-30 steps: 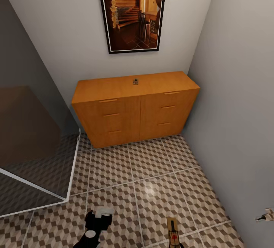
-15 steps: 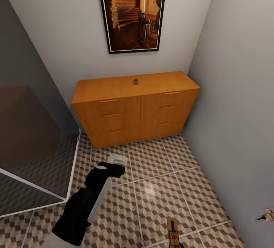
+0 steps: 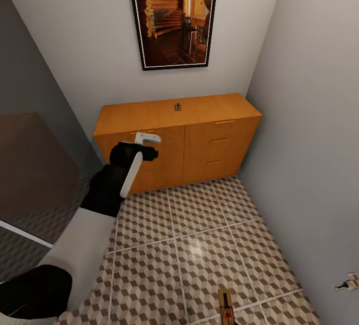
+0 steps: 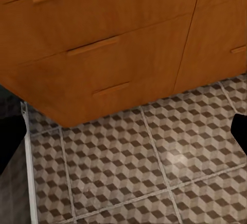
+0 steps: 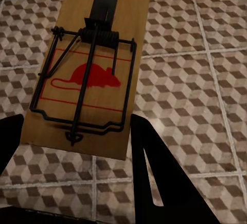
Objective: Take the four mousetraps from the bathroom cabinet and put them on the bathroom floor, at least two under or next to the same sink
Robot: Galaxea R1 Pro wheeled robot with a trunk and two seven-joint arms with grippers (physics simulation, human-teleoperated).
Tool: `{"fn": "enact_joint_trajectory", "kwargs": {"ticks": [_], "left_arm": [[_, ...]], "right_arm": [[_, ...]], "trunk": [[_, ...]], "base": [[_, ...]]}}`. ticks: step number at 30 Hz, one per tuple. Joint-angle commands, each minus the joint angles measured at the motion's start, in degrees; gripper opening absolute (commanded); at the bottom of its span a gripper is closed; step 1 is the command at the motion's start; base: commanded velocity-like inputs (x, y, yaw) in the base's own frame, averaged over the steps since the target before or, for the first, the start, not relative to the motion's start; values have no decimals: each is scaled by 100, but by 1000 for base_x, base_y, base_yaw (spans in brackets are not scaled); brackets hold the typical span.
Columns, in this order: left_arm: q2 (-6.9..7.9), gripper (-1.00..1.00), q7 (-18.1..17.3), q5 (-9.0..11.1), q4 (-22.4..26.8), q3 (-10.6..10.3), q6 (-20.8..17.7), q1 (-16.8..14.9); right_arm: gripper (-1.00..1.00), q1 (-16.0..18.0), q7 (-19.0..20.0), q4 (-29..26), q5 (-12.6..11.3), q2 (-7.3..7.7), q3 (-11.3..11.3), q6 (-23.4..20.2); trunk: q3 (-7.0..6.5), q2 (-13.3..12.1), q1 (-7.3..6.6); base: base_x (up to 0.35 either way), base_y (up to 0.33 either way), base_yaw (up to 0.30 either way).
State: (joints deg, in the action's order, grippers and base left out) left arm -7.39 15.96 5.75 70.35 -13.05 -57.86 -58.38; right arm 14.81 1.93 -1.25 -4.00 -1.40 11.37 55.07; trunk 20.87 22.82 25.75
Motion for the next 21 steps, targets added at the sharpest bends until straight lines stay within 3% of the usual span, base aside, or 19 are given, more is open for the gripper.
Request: {"fn": "enact_joint_trajectory", "kwargs": {"ticks": [1, 8, 14, 21], "left_arm": [[-37, 100, 56, 54, -48, 13, -26, -96], [9, 100, 38, 50, 53, -39, -40, -154], [177, 100, 29, 58, 357, -268, -41, -164], [185, 100, 21, 73, 410, -300, -42, -165]], "right_arm": [[-100, 4, 59, 4, -65, 0, 23, -13], [-100, 4, 61, 3, -65, 0, 22, -31], [-100, 4, 62, 2, -65, 8, 21, -31], [-100, 4, 56, 2, -65, 13, 19, -4]], "trunk": [[9, 10, 3], [9, 10, 3], [9, 10, 3], [9, 10, 3]], "base": [[0, 0, 0], [0, 0, 0], [7, 0, 0], [241, -18, 0]]}}
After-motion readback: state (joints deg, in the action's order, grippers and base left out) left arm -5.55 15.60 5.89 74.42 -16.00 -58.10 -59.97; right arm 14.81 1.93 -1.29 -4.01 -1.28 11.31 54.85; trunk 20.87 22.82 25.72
